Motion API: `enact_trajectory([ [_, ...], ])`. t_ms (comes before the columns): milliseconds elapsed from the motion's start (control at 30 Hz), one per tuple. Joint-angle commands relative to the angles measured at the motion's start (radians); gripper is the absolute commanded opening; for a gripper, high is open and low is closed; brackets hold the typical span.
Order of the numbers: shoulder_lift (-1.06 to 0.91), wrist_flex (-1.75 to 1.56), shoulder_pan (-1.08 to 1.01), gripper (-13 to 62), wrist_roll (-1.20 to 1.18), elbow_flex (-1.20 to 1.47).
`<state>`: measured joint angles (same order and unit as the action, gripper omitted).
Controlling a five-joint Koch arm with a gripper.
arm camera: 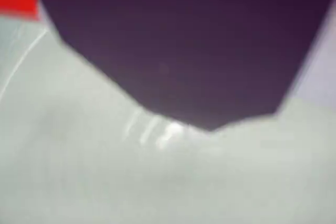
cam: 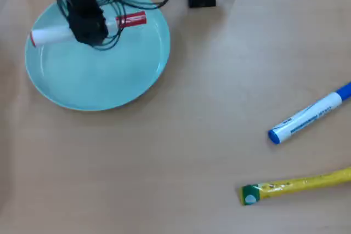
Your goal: Pick up the red pen.
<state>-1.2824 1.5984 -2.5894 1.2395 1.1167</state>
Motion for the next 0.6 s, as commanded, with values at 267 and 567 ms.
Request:
enact_trajectory([
  [267, -0.225, 0.058, 0.035, -6.5, -0.003, -0.176],
  [567, -0.327, 0.063, 0.067, -6.5, -0.005, -0.209],
])
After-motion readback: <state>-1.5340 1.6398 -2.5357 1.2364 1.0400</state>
